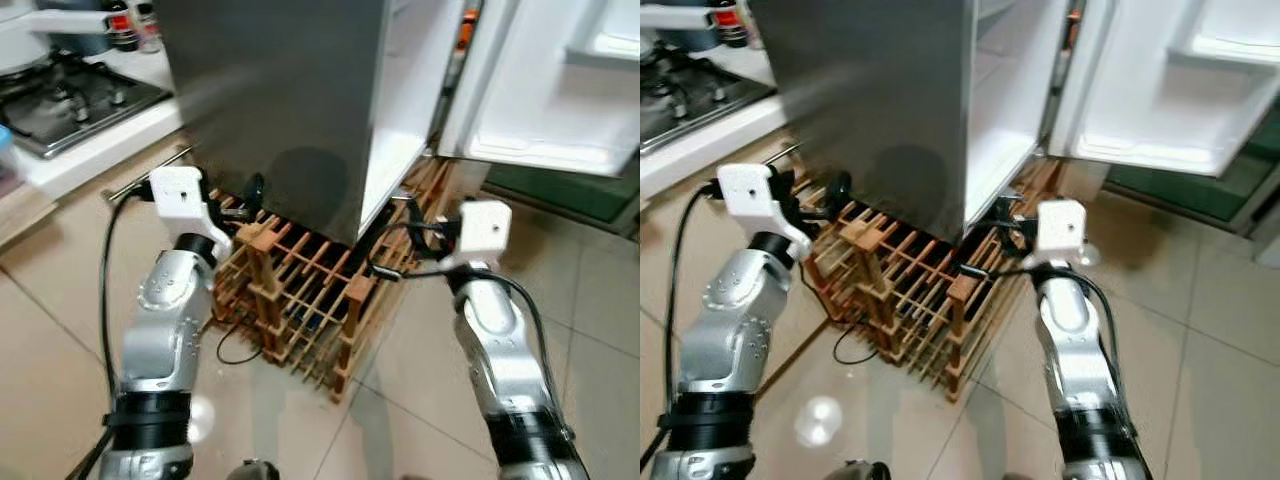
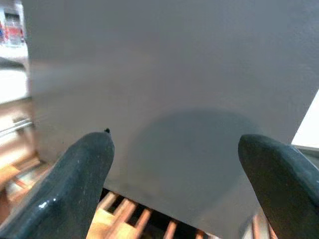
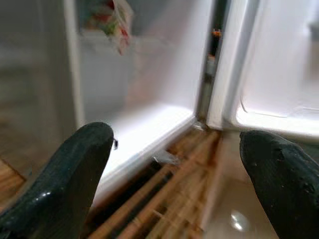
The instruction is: Restocking fridge
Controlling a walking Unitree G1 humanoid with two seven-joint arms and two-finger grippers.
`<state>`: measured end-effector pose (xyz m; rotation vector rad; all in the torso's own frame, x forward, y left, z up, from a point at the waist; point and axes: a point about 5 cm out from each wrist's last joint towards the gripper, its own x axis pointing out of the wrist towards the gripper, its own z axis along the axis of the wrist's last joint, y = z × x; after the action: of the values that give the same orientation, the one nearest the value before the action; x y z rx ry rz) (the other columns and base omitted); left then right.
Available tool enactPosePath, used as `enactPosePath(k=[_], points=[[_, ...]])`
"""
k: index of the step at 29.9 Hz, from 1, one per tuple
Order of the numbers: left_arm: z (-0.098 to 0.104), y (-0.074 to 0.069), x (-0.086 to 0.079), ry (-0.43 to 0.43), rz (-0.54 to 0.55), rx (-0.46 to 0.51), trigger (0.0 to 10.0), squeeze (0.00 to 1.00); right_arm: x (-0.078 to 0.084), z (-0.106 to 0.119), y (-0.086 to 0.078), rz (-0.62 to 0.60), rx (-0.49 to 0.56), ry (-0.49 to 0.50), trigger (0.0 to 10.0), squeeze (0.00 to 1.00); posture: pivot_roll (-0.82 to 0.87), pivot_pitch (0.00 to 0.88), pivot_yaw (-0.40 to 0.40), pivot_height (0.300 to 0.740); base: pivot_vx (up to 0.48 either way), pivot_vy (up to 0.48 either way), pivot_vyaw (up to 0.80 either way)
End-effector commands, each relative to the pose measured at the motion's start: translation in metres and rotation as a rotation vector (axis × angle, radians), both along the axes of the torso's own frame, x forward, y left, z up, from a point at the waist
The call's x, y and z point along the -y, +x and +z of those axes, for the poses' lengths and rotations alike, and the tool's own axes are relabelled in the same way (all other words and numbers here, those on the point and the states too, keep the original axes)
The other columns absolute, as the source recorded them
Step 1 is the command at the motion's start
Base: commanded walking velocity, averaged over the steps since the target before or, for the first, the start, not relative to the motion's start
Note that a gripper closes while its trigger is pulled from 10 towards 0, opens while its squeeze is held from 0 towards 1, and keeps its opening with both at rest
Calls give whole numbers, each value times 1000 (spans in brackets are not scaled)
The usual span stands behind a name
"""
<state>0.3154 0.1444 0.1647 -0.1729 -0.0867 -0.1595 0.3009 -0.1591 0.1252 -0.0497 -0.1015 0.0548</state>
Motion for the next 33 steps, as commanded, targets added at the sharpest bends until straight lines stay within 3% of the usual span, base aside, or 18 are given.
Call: enactPosePath(k=[1, 4, 9, 10, 14, 22, 33], points=[[3, 2, 4, -37, 17, 1, 10000, 0, -7, 18, 4, 40, 60, -7, 10000, 0, -240, 10, -11, 740, 0, 0, 725], [5, 0, 15, -110, -19, 22, 10000, 0, -11, 22, 12, 83, 89, -56, 10000, 0, -241, 23, -10, 740, 0, 0, 685], [3, 0, 9, -84, 20, 40, 10000, 0, -13, 29, 21, 83, 93, -24, 10000, 0, -170, 40, -77, 740, 0, 0, 619], [6, 0, 9, -61, 41, 49, 10000, 0, -22, 25, 20, 126, 78, -22, 10000, 0, -140, 68, -93, 740, 0, 0, 613], [10, 0, 9, -39, 71, 61, 10000, 0, -31, 22, 20, 156, 71, -3, 10000, 0, -127, 77, -78, 740, 0, 0, 609], [7, -4, -10, -41, 83, 29, 10000, 0, -20, 26, 26, 67, 85, 68, 10000, 0, -140, 65, -5, 740, 0, 367, 591], [12, 5, -8, 54, 92, 49, 10000, 0, -16, 27, 27, 68, 87, 71, 10000, 0, -162, 43, 14, 740, 0, 87, 571]])
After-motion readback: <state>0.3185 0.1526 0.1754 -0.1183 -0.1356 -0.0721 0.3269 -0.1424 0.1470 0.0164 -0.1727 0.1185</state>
